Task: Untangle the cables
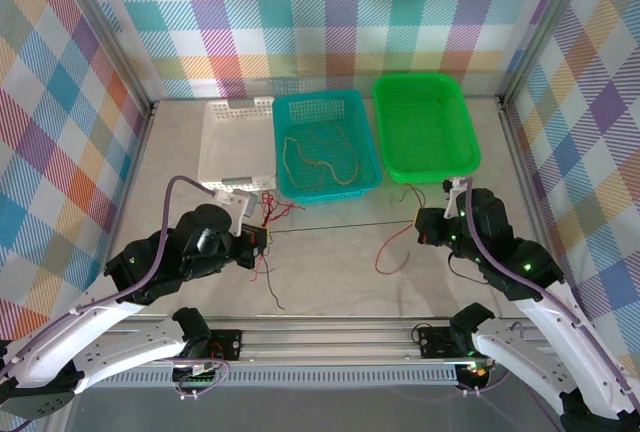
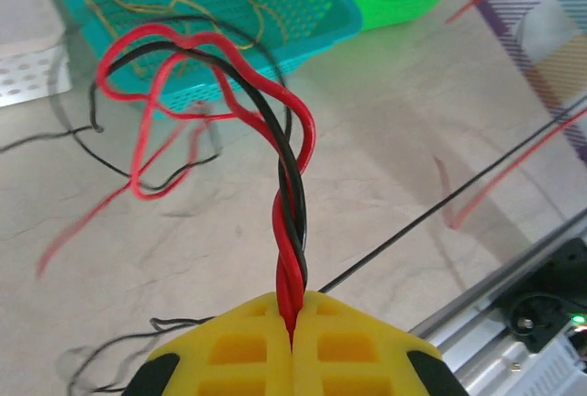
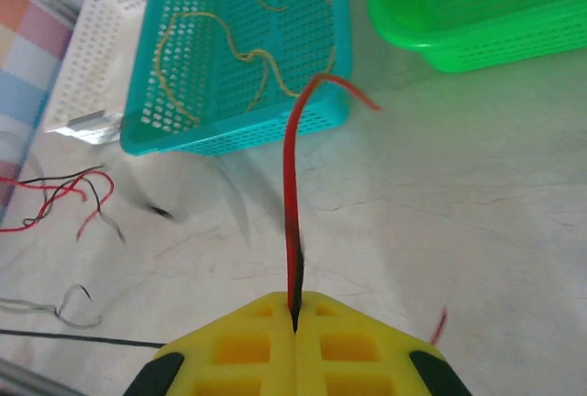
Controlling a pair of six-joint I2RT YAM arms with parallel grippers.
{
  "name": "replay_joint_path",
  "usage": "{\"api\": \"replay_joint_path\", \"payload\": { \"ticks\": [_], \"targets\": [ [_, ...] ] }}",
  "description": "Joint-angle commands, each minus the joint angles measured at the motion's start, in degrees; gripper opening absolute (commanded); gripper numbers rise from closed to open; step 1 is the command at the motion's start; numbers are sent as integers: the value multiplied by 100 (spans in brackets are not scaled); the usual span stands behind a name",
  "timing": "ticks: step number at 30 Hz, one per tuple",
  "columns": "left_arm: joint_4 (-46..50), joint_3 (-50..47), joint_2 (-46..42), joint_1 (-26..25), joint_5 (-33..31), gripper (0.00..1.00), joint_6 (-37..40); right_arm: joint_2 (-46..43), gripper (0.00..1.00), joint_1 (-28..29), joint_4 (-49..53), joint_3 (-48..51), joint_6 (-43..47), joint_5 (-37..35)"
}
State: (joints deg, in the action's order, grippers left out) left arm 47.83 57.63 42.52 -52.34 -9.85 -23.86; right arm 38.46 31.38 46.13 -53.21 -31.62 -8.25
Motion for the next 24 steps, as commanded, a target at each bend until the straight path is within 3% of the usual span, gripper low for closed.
{"api": "replay_joint_path", "payload": {
  "ticks": [1,12,16,19,22,24],
  "targets": [
    [771,214,-86,203,-668,0,206,-38,0,-166,817,-311,247,-1071],
    [954,85,172,615,-1005,0,62,103,0,-261,1458,-1060,551,-1665],
    [763,31,211,633,-964,0,-12,139,0,-264,1156,-967,664,-1138],
    [545,-29,182,637,-703,0,-5,111,20,-264,702,-706,732,-393],
    [338,-82,186,636,-440,0,-43,52,21,-265,384,-470,678,-80],
    [122,-160,199,633,-226,0,-108,72,16,-264,248,-364,637,15]
  ]
}}
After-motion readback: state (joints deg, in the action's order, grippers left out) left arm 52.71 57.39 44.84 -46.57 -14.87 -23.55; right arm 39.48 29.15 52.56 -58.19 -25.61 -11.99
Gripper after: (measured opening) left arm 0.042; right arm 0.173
